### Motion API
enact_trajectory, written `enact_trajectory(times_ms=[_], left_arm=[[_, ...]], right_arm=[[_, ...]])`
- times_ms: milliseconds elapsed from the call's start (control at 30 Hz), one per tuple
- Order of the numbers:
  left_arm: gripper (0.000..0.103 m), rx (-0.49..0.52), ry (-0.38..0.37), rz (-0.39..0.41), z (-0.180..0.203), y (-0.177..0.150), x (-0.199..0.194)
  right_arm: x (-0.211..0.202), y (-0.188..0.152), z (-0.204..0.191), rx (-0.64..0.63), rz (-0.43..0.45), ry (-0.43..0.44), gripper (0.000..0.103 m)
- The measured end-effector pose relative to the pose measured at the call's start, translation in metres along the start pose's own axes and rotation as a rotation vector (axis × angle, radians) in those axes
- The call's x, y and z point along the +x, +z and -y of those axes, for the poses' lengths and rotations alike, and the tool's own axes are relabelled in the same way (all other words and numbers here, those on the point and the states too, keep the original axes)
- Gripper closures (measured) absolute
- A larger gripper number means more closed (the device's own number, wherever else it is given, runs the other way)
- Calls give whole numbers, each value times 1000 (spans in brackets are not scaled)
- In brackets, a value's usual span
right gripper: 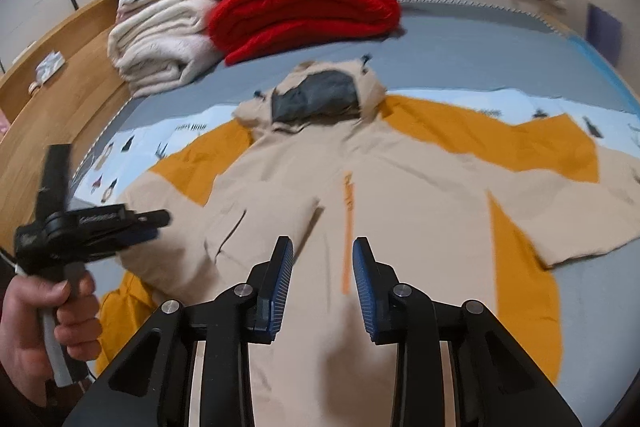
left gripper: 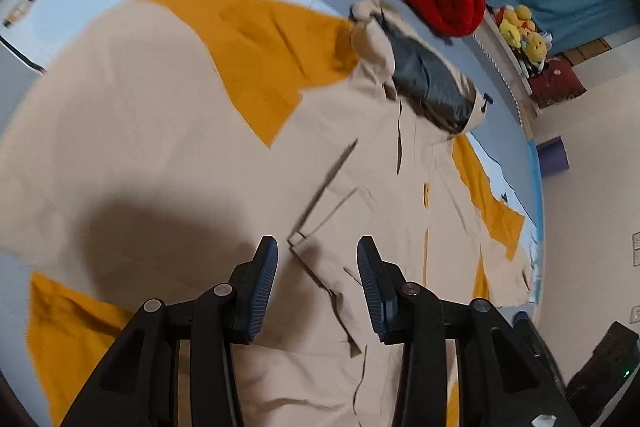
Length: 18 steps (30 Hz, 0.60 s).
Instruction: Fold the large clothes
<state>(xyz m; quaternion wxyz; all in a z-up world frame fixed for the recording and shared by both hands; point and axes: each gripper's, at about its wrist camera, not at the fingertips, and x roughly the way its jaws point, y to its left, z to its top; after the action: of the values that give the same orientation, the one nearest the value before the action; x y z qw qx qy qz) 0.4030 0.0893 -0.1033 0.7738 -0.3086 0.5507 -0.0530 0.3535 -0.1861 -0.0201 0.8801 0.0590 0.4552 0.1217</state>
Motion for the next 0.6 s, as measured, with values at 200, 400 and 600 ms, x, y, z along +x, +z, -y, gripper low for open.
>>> enact_trajectory(times_ms=[200, 400, 600], left_arm=[[66, -8, -23, -71, 4, 1, 20], [66, -19, 26, -134, 3, 3, 45], [87, 10, 13, -151, 6, 7, 53]], right_arm=[[22, 2, -13, -32, -37, 52, 70], [42, 6, -25, -56, -72, 91, 69], [56, 9, -39, -99, -97, 129, 68]])
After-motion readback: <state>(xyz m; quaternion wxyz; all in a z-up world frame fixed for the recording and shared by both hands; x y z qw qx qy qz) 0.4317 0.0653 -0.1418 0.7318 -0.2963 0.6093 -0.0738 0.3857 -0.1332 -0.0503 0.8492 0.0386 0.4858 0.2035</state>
